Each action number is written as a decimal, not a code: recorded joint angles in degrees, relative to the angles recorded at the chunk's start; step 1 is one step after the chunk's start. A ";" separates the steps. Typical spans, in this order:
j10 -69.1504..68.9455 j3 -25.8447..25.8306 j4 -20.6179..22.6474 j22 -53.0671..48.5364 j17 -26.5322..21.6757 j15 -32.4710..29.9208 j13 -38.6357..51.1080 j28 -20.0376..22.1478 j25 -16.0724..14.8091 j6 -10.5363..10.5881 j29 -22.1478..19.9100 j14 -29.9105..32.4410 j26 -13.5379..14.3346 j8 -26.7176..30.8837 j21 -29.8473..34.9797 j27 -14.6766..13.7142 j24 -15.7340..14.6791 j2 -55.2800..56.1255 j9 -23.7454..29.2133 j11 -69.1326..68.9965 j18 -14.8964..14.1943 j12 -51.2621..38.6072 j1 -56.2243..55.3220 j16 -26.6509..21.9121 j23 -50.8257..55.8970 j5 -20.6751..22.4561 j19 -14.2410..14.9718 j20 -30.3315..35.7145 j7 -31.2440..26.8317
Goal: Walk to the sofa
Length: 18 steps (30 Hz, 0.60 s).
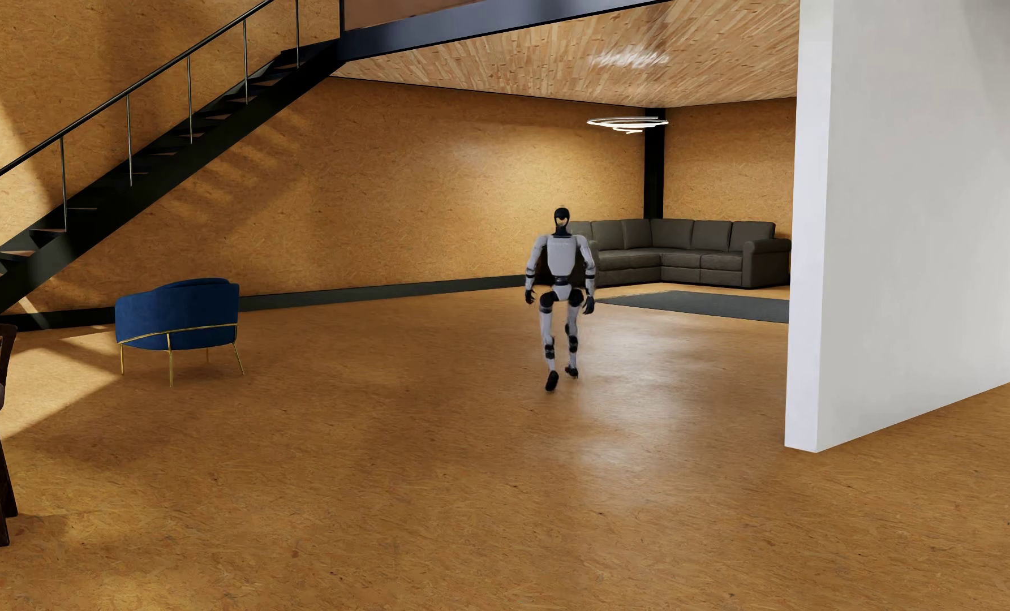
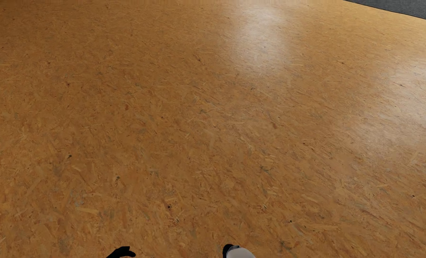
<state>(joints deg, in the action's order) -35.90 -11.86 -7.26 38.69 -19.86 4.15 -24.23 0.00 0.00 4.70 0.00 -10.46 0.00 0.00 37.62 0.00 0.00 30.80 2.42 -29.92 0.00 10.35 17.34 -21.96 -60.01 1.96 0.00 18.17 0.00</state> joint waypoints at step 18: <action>-9.75 29.40 3.04 23.31 -1.38 -5.72 18.50 0.00 0.00 -4.58 0.00 -13.67 0.00 0.00 -13.73 0.00 0.00 -48.61 0.45 -17.64 0.00 13.04 -44.16 2.21 19.02 -2.42 0.00 11.85 0.00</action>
<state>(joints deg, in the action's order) -45.66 17.55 -4.23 62.00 -21.24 -1.57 -5.73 0.00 0.00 0.12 0.00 -24.14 0.00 0.00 23.89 0.00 0.00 -17.82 2.87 -47.57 0.00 23.39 -26.82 -19.75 -40.98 -0.46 0.00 30.03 0.00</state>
